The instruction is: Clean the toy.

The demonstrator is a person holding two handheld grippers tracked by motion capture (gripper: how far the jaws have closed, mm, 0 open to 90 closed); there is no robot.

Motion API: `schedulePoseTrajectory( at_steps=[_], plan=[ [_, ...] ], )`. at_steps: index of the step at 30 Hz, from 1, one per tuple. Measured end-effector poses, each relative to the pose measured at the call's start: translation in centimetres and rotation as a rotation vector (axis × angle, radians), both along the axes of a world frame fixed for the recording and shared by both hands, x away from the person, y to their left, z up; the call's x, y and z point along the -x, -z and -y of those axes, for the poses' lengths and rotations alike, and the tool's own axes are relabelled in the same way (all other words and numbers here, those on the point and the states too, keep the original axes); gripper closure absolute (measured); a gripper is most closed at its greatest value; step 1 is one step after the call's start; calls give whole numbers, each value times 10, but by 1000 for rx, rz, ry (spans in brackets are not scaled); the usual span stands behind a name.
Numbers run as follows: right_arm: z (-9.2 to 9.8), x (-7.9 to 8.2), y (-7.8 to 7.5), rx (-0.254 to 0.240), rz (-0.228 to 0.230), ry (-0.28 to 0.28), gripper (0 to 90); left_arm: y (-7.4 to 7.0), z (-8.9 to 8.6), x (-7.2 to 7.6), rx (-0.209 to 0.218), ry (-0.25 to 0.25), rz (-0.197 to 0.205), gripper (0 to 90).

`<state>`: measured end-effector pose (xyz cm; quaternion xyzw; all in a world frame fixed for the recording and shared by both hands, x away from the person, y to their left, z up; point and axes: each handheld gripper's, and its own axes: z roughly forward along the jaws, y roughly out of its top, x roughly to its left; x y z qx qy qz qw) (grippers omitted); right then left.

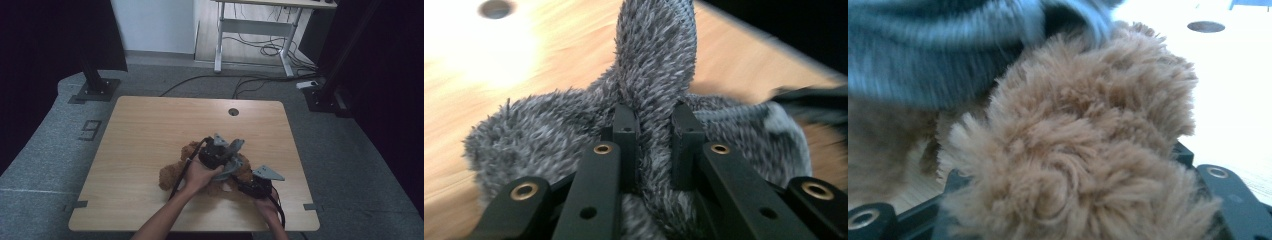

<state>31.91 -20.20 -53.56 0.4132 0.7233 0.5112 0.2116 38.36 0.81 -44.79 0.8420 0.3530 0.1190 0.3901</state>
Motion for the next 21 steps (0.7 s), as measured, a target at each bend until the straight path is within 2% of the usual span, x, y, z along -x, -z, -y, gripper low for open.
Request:
schedulePoseTrajectory(
  at_steps=[1, 2, 7, 10, 11, 12, 14, 15, 16, 17, 18, 20, 21],
  plan=[
    [0, 0, 0, 0, 3, 0, 436, 0, 0, 0, 0, 0, 0, 771],
    [-1, 0, 0, 3, 6, 1, 436, -3, -18, -2, 16, -28, -5, 771],
    [-1, 1, 0, 1, 4, 5, 436, -9, -65, -5, 13, -113, 23, 771],
    [-1, 0, 0, 0, 6, 6, 436, -5, -93, -7, 26, -162, 12, 771],
    [-1, 0, 0, 0, 5, 6, 436, -5, -93, -7, 26, -162, 12, 772],
    [-2, 0, 0, -1, 4, 7, 436, -1, -108, -7, 35, -189, -1, 772],
    [-2, 0, 0, -2, 3, 9, 436, 7, -122, -8, 18, -224, -14, 774],
    [-2, 0, 0, -2, 3, 9, 436, 7, -122, -8, 18, -224, -14, 774],
    [-1, 0, 0, -3, 2, 9, 437, 14, -131, -8, 13, -245, -40, 773],
    [-1, 0, 0, -4, 2, 9, 436, 17, -136, -8, 33, -248, -55, 773],
    [-1, 0, 0, -4, 0, 8, 437, 17, -139, -7, 54, -245, -56, 774],
    [-1, 0, 0, -7, -1, 9, 437, 11, -137, -5, 55, -234, -26, 775],
    [-1, 0, 0, -7, -1, 9, 437, 11, -137, -5, 55, -234, -26, 777]
  ],
)
